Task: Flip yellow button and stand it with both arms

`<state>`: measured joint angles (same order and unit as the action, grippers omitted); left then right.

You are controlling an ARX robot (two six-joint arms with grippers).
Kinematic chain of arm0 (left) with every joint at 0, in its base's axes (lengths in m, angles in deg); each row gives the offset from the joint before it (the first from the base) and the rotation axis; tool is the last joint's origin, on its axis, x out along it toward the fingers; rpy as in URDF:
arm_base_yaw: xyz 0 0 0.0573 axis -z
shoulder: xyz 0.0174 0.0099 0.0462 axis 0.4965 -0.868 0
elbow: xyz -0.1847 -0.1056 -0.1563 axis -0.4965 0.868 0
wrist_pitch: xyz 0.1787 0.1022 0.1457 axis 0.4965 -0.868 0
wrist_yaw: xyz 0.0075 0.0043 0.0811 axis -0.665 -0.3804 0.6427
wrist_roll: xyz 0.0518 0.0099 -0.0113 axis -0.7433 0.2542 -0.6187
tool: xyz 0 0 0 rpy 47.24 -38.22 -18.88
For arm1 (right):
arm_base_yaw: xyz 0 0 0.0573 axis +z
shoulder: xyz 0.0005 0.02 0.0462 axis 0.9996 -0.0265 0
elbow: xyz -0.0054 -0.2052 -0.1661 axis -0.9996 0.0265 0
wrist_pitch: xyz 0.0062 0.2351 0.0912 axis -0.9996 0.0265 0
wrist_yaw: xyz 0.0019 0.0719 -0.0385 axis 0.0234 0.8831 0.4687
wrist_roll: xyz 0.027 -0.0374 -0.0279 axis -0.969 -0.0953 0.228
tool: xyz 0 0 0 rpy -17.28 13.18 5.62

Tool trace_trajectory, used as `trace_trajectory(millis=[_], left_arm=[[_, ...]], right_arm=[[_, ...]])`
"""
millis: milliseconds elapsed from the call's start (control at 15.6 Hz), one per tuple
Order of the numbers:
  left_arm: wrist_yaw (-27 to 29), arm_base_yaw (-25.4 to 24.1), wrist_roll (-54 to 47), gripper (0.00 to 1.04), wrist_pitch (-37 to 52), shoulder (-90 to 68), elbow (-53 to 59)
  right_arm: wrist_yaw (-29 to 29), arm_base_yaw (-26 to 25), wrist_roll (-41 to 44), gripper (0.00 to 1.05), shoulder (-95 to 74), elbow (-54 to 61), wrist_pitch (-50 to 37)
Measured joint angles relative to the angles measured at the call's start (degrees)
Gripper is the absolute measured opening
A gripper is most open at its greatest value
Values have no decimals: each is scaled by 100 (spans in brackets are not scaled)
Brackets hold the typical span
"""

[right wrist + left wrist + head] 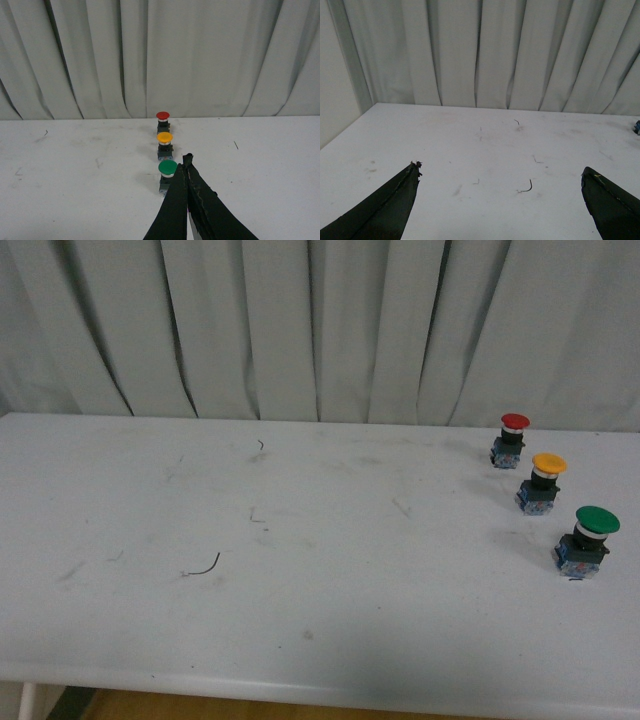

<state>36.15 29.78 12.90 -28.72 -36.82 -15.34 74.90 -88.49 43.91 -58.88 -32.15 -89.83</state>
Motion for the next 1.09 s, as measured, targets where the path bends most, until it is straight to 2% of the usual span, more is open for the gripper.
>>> trace_trajectory(millis=[576, 640, 704, 1088], left_arm=[[0, 0, 0, 98, 2, 0, 0], [0, 0, 0, 98, 2, 0, 0], [7, 0, 0, 98, 2, 0, 0], [2, 0, 0, 98, 2, 0, 0]], right_arm=[[0, 0, 0, 2, 1012, 0, 1040], [11, -2, 0, 2, 1508, -4, 1853], [11, 0, 0, 2, 1895, -4, 2065], [11, 0, 0, 2, 1969, -4, 2050]])
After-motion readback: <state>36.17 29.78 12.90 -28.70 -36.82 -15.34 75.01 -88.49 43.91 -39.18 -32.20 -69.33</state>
